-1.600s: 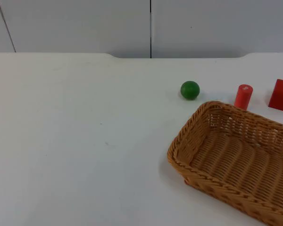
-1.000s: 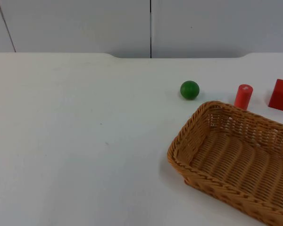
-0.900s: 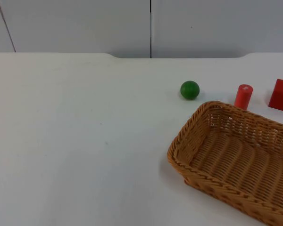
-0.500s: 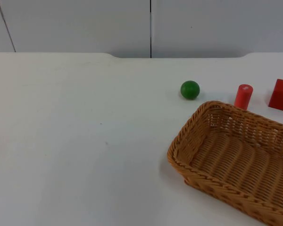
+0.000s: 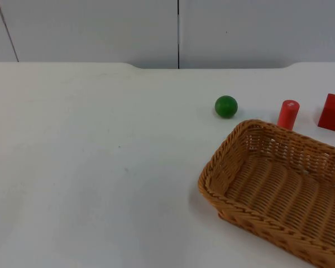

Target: Pick up the basket with the left hand and place the object to the left of the red cylinder into the basket with the right hand.

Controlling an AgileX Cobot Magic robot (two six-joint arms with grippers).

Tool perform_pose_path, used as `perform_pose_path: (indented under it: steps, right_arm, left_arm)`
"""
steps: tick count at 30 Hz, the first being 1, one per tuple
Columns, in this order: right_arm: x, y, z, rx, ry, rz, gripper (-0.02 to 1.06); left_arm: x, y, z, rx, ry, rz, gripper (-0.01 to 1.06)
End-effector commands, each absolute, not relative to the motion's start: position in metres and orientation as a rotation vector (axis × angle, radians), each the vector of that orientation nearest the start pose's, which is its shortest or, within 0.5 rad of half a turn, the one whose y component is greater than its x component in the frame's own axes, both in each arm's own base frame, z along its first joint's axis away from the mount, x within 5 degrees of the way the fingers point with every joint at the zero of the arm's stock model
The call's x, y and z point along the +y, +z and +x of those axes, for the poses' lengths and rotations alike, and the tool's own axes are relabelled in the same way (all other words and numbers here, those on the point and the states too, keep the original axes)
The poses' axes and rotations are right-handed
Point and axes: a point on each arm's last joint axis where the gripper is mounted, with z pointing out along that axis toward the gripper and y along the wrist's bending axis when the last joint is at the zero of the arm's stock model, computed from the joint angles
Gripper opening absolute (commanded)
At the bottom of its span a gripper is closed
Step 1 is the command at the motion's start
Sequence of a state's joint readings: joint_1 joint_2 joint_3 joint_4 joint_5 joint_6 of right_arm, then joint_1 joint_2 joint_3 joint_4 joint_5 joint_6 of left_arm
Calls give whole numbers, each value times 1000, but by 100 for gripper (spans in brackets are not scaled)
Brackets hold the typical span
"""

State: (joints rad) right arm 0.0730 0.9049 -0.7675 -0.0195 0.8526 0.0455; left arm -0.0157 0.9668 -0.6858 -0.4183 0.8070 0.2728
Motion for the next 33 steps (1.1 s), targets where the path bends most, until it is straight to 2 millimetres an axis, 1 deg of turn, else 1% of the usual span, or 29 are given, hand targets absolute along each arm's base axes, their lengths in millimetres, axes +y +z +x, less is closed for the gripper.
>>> perform_pose_path:
  steps: [1,3,4,5,7,8,12,13,15,16,17,18,21,22,23,25,27,28,31,32,33]
  right_arm:
    - [11,311,165,2443,23,-60,105]
    - [11,311,165,2443,23,-60,105]
    - [11,311,165,2443,23,-60,105]
    - [11,311,165,2443,23,-60,105]
    - [11,311,165,2443,23,-60,105]
    - [11,311,165,2443,23,-60,105]
    - [11,311,165,2443,23,-60,105]
    - [11,311,165,2443,23,-60,105]
    - [11,311,165,2443,23,-60,105]
    - [11,311,165,2443,23,-60,105]
    - [11,311,165,2443,23,-60,105]
    - [11,311,165,2443,23,-60,105]
    - [11,311,165,2443,23,-60,105]
    - [11,311,165,2445,23,-60,105]
    - [11,311,165,2445,23,-60,105]
    - [11,310,164,2451,22,-60,105]
    - [11,310,164,2451,22,-60,105]
    - [11,310,164,2451,22,-60,105]
    - [11,310,164,2451,22,-60,105]
    - [11,310,164,2451,22,-60,105]
    - [11,310,164,2451,22,-60,105]
  left_arm:
    - [-33,277,185,2498,-455,138,105]
    - [-39,271,201,2532,-489,188,105]
    - [-39,271,201,2532,-489,188,105]
    - [-46,267,215,2563,-503,229,105]
    - [-59,263,233,2595,-520,301,105]
    - [-59,263,233,2595,-520,301,105]
    - [-101,254,267,2632,-548,498,105]
    - [-101,254,267,2632,-548,498,105]
    - [-128,246,280,2651,-556,601,105]
    - [-142,245,285,2647,-559,655,105]
    - [-162,240,295,2656,-569,713,105]
    - [-162,240,295,2656,-569,713,105]
    - [-201,228,309,2675,-580,817,105]
    - [-213,221,312,2688,-572,845,105]
    - [-213,221,312,2688,-572,845,105]
    - [-234,212,318,2708,-537,884,105]
    - [-258,195,322,2728,-454,936,105]
    - [-258,195,322,2728,-454,936,105]
    - [-281,173,326,2753,-399,976,105]
    - [-281,173,326,2753,-399,976,105]
    - [-287,169,327,2752,-393,988,105]
